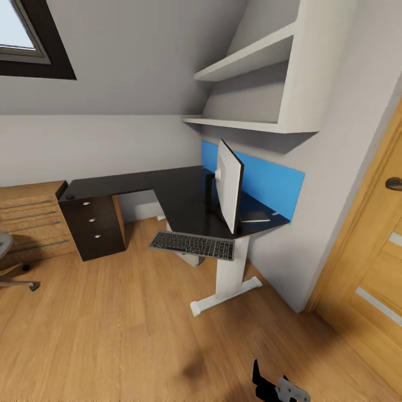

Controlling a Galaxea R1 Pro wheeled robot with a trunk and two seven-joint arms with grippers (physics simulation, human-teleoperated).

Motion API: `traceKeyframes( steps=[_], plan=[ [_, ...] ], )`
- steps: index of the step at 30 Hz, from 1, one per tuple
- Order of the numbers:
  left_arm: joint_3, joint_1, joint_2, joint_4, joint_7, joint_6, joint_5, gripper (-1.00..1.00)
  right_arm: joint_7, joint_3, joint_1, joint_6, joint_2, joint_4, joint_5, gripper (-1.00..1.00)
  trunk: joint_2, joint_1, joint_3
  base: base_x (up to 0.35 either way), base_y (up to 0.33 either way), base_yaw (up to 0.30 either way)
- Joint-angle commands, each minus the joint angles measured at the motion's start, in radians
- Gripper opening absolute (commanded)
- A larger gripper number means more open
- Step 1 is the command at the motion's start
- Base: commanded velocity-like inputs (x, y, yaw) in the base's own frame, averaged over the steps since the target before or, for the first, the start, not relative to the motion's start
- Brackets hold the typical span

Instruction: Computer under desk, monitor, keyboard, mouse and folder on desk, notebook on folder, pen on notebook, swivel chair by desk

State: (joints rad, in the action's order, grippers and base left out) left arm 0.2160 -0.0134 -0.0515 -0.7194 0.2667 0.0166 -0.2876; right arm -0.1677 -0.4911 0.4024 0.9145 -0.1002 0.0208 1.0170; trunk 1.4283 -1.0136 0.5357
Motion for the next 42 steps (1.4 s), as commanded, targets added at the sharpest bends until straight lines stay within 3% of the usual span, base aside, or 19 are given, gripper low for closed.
traceKeyframes(
  steps=[1,11,14,18,20,21,22,24,26,29,31,33,34,35,36,37,40,42],
  plan=[
    [0.005,0.0,0.001,-0.002,0.008,0.002,-0.008,1.0,-0.009,-0.003,0.001,0.003,0.0,0.002,0.011,1.0,0.001,0.0,0.001,-0.043,-0.068,0.001],
    [0.004,0.0,0.002,-0.002,0.008,0.002,-0.009,1.0,-0.009,0.0,0.001,0.003,0.01,0.0,0.011,1.0,0.001,0.0,0.001,-0.011,-0.018,0.0],
    [0.004,0.0,0.003,-0.002,0.008,0.002,-0.009,1.0,-0.008,0.001,0.001,0.003,0.03,-0.002,0.012,1.0,0.001,0.0,0.001,0.0,0.0,0.0],
    [0.003,0.0,0.004,-0.002,0.008,0.002,-0.009,1.0,-0.006,0.004,0.005,-0.008,0.082,-0.022,0.013,1.0,0.001,0.0,0.001,0.0,0.0,0.0],
    [0.003,0.0,0.004,-0.002,0.008,0.002,-0.009,1.0,0.005,0.006,0.016,-0.064,0.131,-0.062,0.017,1.0,0.001,0.0,0.001,0.0,0.0,0.0],
    [0.003,0.0,0.004,-0.002,0.008,0.002,-0.009,1.0,0.011,0.006,0.023,-0.086,0.144,-0.075,0.019,1.0,0.001,0.0,0.001,0.0,0.0,0.0],
    [0.003,0.0,0.004,-0.002,0.008,0.002,-0.009,1.0,0.03,0.006,0.041,-0.14,0.17,-0.109,0.021,1.0,0.001,0.0,0.001,0.0,0.0,0.0],
    [0.003,0.0,0.004,-0.002,0.008,0.002,-0.009,1.0,0.058,0.007,0.063,-0.202,0.197,-0.146,0.022,1.0,0.001,0.0,0.001,0.0,0.0,0.0],
    [0.003,0.0,0.005,-0.002,0.008,0.001,-0.009,1.0,0.125,0.009,0.116,-0.339,0.247,-0.222,0.025,1.0,0.001,0.0,0.001,0.0,0.0,0.0],
    [0.001,0.0,0.006,-0.003,0.009,0.001,-0.008,1.0,0.168,0.03,0.169,-0.463,0.284,-0.289,0.036,1.0,0.001,0.0,0.001,0.0,0.0,0.0],
    [-0.001,0.0,0.007,-0.003,0.009,-0.002,-0.008,1.0,0.18,0.057,0.194,-0.514,0.295,-0.316,0.05,1.0,0.001,0.0,0.001,0.0,0.0,0.0],
    [-0.005,0.0,0.008,-0.003,0.009,-0.016,-0.007,1.0,0.19,0.114,0.226,-0.59,0.313,-0.348,0.076,1.0,0.001,0.0,0.001,0.0,0.0,0.0],
    [-0.007,0.0,0.008,-0.002,0.01,-0.028,-0.007,1.0,0.193,0.156,0.245,-0.651,0.327,-0.367,0.092,1.0,0.001,0.0,0.001,0.0,0.0,0.0],
    [-0.009,0.0,0.008,-0.002,0.01,-0.045,-0.007,1.0,0.195,0.22,0.271,-0.767,0.351,-0.402,0.112,1.0,0.001,0.0,0.001,0.0,0.0,0.0],
    [-0.01,0.0,0.008,-0.002,0.01,-0.05,-0.007,1.0,0.195,0.241,0.279,-0.811,0.359,-0.416,0.117,1.0,0.001,0.0,0.001,0.0,0.0,0.0],
    [-0.01,0.0,0.009,-0.002,0.011,-0.057,-0.007,1.0,0.195,0.288,0.29,-0.904,0.373,-0.445,0.128,1.0,0.001,0.0,0.001,0.0,0.0,0.0],
    [-0.011,0.0,0.01,-0.002,0.011,-0.068,-0.007,1.0,0.194,0.367,0.3,-1.036,0.388,-0.477,0.145,1.0,0.001,0.0,0.001,0.0,0.0,0.0],
    [-0.012,0.0,0.014,-0.002,0.011,-0.095,-0.007,1.0,0.19,0.479,0.307,-1.209,0.399,-0.498,0.16,1.0,0.001,0.0,0.001,0.0,0.0,0.0]
  ],
)
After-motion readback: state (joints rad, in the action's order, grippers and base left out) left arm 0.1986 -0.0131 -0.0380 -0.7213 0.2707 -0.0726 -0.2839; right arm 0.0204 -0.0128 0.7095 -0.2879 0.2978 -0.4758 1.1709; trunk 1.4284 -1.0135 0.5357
